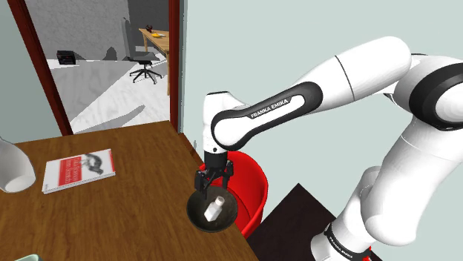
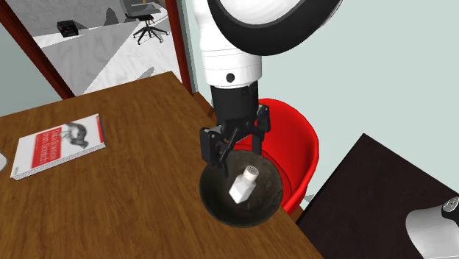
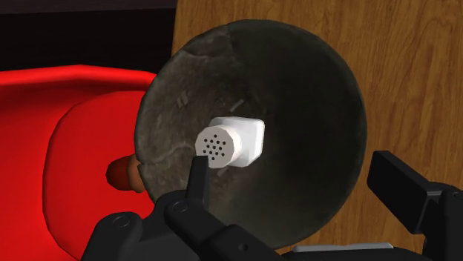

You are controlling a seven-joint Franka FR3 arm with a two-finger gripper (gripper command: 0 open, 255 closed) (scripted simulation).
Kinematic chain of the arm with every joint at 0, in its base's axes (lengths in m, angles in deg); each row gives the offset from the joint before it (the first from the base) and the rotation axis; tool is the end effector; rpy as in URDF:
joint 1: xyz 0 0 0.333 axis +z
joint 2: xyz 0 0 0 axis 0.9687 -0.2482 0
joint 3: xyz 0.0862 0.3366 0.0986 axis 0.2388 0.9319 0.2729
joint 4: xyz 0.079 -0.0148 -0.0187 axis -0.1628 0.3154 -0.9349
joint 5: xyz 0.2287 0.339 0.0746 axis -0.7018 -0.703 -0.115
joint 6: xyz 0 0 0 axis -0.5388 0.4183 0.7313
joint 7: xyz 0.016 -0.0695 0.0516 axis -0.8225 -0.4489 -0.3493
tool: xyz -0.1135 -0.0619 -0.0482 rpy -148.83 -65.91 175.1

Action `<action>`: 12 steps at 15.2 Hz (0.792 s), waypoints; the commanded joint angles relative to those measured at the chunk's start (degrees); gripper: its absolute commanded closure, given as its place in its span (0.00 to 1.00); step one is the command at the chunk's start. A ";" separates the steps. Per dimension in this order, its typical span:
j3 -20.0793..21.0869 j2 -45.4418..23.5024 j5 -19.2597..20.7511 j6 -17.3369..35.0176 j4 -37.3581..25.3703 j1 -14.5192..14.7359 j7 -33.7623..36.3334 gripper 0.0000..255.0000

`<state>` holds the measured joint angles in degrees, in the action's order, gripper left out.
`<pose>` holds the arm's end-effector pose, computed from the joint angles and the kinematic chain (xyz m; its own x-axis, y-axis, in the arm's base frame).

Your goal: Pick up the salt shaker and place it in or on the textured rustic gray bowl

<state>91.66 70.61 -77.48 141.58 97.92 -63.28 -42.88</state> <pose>0.4499 0.2574 0.3218 0.9576 -0.0310 -0.2865 -0.0652 -0.9917 -0.1106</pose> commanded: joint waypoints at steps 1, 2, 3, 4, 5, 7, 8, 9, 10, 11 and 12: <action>-0.21 0.74 0.17 -1.95 -1.18 -0.25 0.04 0.00; -0.43 1.40 0.34 -3.91 -2.44 -0.49 0.09 0.00; -0.64 1.98 0.51 -5.85 -3.76 -0.73 0.14 0.00; -0.81 2.38 0.65 -7.37 -4.86 -0.91 0.19 0.00; -0.81 2.38 0.65 -7.37 -4.86 -0.91 0.19 0.00; -0.82 2.38 0.65 -7.37 -4.86 -0.90 0.19 0.00; -0.82 2.38 0.65 -7.37 -4.86 -0.90 0.19 0.00; -0.82 2.38 0.65 -7.37 -4.86 -0.90 0.19 0.00; -0.82 2.38 0.65 -7.37 -4.86 -0.90 0.19 0.00; -0.82 2.38 0.65 -7.37 -4.86 -0.90 0.19 0.00; -0.82 2.38 0.65 -7.36 -4.86 -0.90 0.19 0.00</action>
